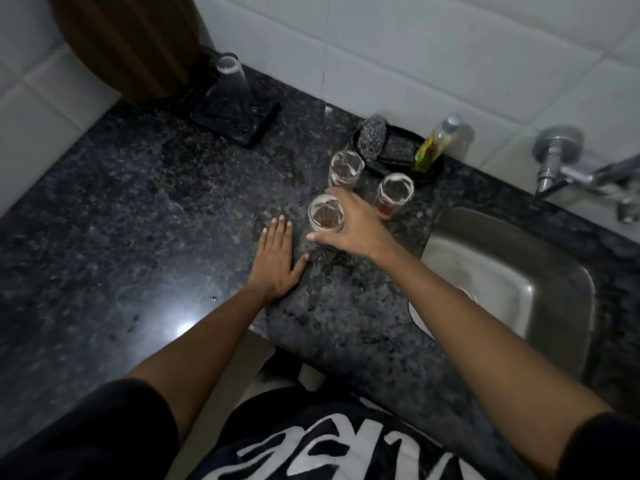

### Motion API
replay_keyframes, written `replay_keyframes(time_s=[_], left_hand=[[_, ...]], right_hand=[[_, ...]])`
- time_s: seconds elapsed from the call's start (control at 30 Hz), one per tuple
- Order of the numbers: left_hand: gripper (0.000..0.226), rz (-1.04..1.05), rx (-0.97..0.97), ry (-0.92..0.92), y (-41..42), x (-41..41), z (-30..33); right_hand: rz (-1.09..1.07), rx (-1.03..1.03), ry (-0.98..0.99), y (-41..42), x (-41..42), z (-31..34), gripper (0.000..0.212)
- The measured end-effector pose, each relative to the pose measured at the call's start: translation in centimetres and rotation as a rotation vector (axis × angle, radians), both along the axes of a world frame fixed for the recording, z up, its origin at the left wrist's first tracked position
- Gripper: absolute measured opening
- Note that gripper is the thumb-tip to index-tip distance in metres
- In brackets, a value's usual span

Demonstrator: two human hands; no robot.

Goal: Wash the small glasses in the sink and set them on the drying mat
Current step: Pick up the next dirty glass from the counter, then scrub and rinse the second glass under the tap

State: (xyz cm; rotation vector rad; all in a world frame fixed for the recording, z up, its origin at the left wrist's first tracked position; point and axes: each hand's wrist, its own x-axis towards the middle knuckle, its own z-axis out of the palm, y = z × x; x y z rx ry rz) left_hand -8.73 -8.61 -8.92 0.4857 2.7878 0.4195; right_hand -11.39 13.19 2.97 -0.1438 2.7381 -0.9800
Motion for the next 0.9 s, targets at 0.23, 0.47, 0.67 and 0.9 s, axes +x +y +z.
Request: replay_keyframes(time_s=[0.23, 0.47, 0.67, 0.9], left_hand=[[0.088, 0.036, -0.037, -0.047, 0.6, -0.4, 1.1], [0.084, 0.004, 0.160, -0.066, 3.9, 2.5, 4.0], [0.068, -0.156, 0.334, 0.027, 12.3, 5.1, 5.6], [0.065, -0.323, 0.521, 0.037, 25.0, 3.9, 9.4]], right_hand=[[-0.124, -0.163, 0.080, 0.1, 1.2, -1.4, 0.078], [-0.315, -0.277, 0.204, 4.1, 7.0, -1.0, 0.072], [-0.552, -0.265, 0.191, 12.4, 13.7, -0.8, 0.076], [-0.852, -0.203, 0.245, 21.1, 16.3, 2.2, 0.072]])
